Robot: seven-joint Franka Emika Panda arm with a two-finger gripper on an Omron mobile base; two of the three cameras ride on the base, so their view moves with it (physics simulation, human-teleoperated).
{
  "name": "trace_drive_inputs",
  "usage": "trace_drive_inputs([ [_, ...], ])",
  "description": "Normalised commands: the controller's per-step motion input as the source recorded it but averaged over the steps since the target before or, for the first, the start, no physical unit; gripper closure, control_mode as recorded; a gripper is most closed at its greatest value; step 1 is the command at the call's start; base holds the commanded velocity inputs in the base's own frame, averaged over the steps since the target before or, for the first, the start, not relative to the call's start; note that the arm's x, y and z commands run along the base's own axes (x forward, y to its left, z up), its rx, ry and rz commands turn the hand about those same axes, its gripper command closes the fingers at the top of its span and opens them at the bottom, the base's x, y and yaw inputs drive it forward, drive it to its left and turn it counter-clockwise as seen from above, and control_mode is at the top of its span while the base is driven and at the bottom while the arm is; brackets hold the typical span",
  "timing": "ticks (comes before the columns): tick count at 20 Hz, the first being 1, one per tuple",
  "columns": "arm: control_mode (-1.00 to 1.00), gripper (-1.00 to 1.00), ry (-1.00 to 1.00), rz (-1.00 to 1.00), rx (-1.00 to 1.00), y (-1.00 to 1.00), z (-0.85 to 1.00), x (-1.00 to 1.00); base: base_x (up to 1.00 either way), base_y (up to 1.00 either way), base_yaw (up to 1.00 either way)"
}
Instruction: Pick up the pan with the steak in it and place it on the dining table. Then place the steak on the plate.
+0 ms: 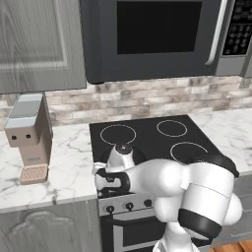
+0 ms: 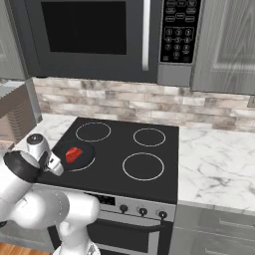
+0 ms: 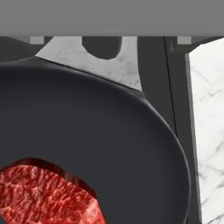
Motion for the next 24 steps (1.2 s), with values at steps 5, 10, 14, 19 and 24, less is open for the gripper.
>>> trace_drive_inputs([
  [5, -1.0, 1.0, 0.05, -0.01, 0.0, 0.0, -0.34, 0.0, 0.0, 0.0, 0.0],
  [10, -1.0, 1.0, 0.0, -0.01, 0.0, 0.0, 0.0, 0.0, 0.0, 0.0, 0.0],
  [14, -1.0, 1.0, -0.06, -0.06, 0.0, 0.0, 0.3, -0.09, 0.0, 0.0, 0.0],
  [19, -1.0, 1.0, -0.11, -0.11, 0.0, -0.05, 0.79, -0.29, 0.0, 0.0, 0.0],
  [24, -1.0, 1.0, -0.12, -0.13, 0.0, -0.23, 0.91, -0.55, 0.0, 0.0, 0.0],
])
